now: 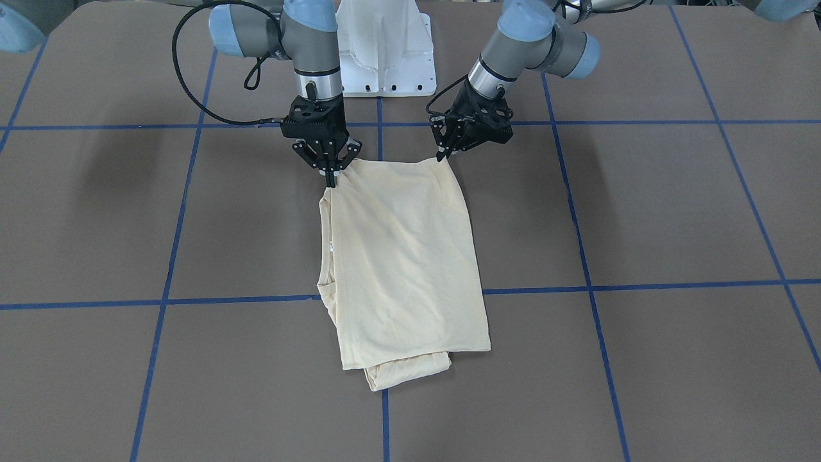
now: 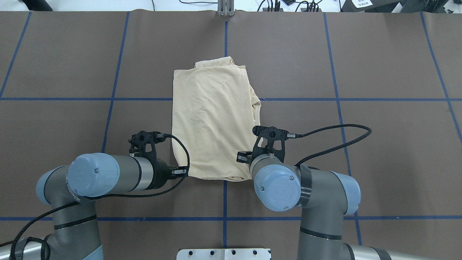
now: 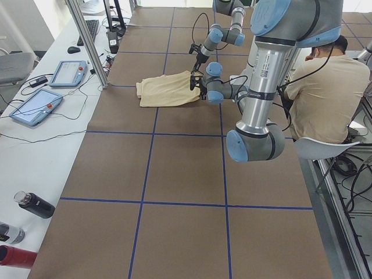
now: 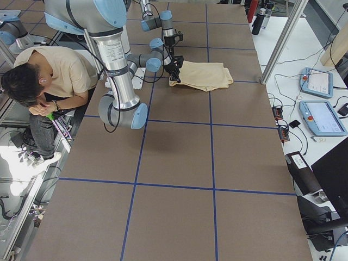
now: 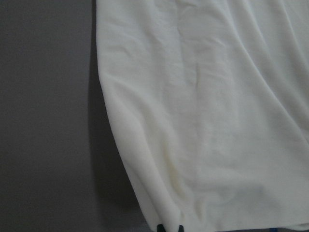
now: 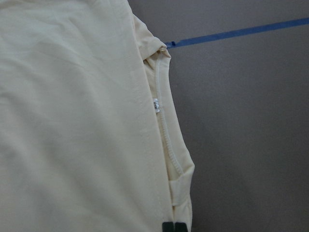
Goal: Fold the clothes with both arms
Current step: 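Lift the near edge with both grippers and fold it away from the robot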
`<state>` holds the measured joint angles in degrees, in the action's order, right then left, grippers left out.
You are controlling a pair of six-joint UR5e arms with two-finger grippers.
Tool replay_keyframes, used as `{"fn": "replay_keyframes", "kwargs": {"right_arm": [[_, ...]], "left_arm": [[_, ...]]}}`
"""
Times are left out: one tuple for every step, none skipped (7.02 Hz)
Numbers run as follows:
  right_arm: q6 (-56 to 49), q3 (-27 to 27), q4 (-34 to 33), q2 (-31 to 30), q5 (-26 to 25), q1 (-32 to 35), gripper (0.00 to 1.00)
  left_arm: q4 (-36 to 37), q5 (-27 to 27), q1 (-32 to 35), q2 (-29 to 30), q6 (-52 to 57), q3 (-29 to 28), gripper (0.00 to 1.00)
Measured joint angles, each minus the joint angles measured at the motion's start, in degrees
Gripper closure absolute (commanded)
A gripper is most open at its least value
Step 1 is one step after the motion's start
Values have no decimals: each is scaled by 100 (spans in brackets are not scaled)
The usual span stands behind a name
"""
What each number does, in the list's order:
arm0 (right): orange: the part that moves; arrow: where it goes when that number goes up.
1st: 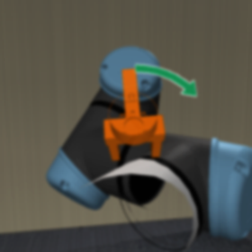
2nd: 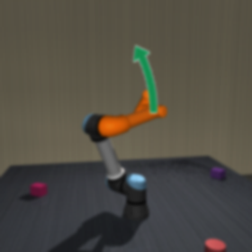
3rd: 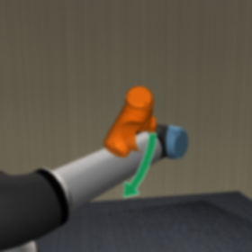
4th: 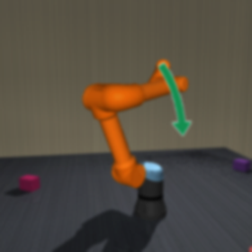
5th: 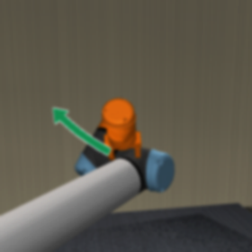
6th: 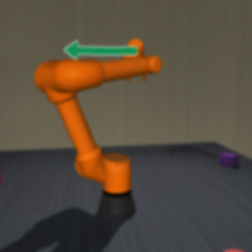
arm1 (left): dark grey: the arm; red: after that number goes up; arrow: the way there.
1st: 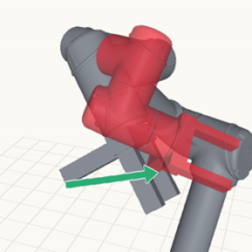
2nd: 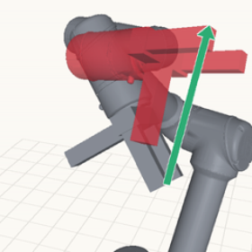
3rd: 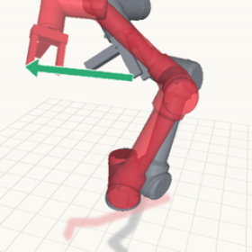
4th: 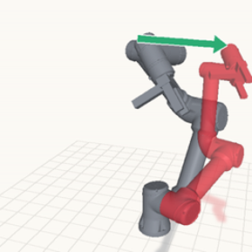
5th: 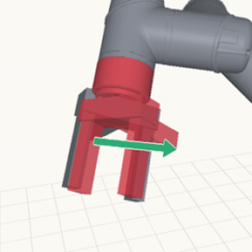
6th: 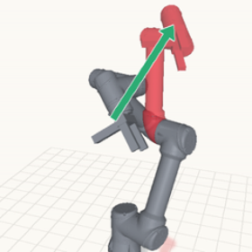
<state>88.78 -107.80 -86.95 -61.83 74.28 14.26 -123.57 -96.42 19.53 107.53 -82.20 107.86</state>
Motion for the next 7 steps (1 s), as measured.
{"fn": "replay_keyframes", "kwargs": {"right_arm": [[-4,-521,-331,-123,-4,-174,100],[18,-1065,-722,-237,-16,-394,100],[45,-1574,-1134,-315,-29,-599,100],[58,-1929,-1441,-350,-34,-725,100],[53,-2060,-1593,-359,-36,-764,100],[24,-2011,-1641,-347,-33,-702,100],[-17,-1849,-1641,-326,-21,-538,100]], "left_arm": [[95,-13,-13,-104,-75,376,100],[243,-20,-47,-288,-214,875,100],[524,-26,-123,-463,-354,1424,100],[901,-61,-212,-527,-471,1867,100],[1202,-161,-252,-488,-518,2092,100],[1351,-264,-229,-365,-515,2038,100],[1407,-304,-105,-135,-469,1738,100]]}}
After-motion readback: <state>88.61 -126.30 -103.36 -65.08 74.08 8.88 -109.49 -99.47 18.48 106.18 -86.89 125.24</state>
